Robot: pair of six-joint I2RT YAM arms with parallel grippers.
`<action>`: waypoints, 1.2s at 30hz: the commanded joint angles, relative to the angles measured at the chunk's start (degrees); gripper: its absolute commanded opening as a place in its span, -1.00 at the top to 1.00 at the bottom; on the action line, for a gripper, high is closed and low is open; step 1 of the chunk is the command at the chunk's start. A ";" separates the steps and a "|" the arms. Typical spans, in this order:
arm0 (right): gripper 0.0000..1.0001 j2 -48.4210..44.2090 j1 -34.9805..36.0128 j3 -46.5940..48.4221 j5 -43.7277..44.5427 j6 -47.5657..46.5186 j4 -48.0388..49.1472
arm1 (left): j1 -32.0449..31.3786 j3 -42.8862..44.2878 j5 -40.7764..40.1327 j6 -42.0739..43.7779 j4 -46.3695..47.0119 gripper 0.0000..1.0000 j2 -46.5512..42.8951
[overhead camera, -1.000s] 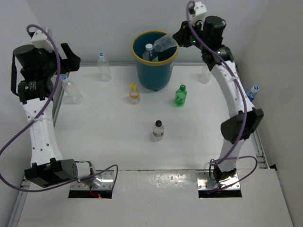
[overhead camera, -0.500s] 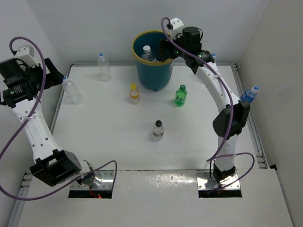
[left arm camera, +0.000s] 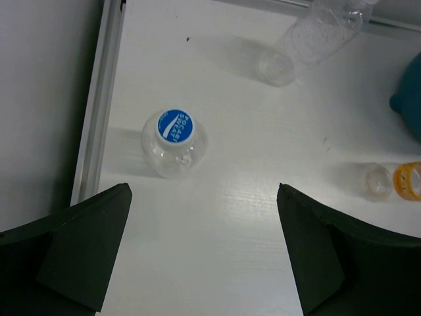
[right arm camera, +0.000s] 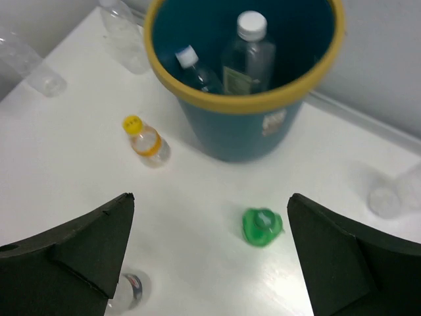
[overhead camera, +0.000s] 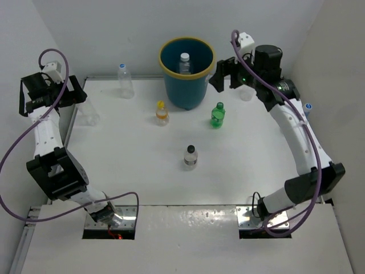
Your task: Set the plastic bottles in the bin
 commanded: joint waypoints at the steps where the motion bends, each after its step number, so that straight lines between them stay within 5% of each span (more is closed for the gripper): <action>1: -0.95 -2.75 -3.75 -4.40 -2.18 0.09 -3.97 | -1.41 -2.13 -2.75 -0.83 10.88 -1.00 2.15; 17: -0.98 -8.64 -15.89 -3.88 -2.62 -0.44 -13.48 | -6.42 -10.13 -13.39 -0.12 29.96 -0.90 11.75; 22: -0.98 -11.98 -19.84 -5.29 -1.83 -0.35 -15.06 | -6.95 -6.19 -9.80 -1.70 26.55 -0.19 13.86; 23: -0.98 -12.68 -21.50 -5.73 -1.92 0.00 -15.06 | -6.95 -5.49 -8.57 -1.71 25.84 0.13 12.99; 26: -0.98 -14.78 -23.45 -6.70 0.01 0.44 -15.49 | -6.95 -4.16 -1.21 -4.42 26.36 0.49 9.04; 30: -0.98 -18.22 -30.82 -8.01 2.12 3.42 -14.53 | -11.68 7.39 6.02 -10.13 26.36 0.68 3.32; 36: -1.00 -21.30 -36.36 -7.58 7.38 2.29 -13.39 | -29.42 31.05 9.55 -17.35 26.89 0.68 8.48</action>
